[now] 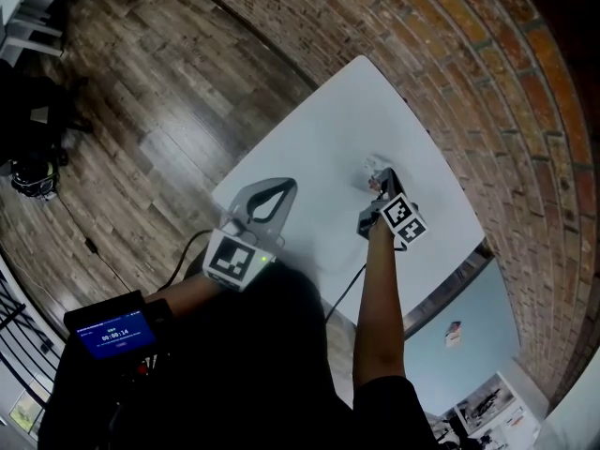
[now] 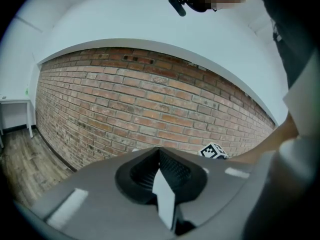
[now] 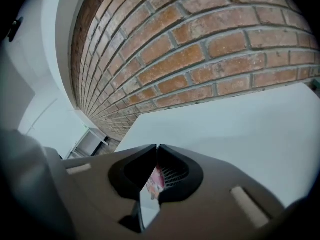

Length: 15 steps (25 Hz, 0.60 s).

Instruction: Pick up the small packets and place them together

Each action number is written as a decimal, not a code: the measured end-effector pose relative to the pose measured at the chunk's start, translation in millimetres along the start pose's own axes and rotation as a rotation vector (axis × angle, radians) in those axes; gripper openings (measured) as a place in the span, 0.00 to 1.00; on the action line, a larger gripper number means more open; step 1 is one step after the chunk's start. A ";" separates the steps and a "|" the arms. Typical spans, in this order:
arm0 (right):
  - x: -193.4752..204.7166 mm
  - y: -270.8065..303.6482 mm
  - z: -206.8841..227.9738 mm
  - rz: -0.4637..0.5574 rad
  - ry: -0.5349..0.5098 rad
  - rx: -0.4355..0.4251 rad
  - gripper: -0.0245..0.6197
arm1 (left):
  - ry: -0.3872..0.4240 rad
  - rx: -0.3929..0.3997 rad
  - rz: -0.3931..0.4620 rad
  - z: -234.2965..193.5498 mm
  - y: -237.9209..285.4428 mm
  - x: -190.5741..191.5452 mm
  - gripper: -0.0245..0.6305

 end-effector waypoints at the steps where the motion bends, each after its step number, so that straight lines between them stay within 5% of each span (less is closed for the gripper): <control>1: 1.9 -6.5 2.9 0.011 0.016 0.006 0.07 | 0.002 0.008 0.004 2.0 0.2 -0.9 0.04; 15: 73.4 -48.1 21.8 0.128 0.185 0.070 0.07 | 0.062 0.122 -0.027 20.9 2.2 -0.1 0.04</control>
Point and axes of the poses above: the fingertips, and each gripper's own axes: y forward along the fingers, z to its right, x out of its underside, the point moved 10 cm from there along -y, backward along the fingers, and after that the axes turned 3 degrees about y, right-handed, at the moved point
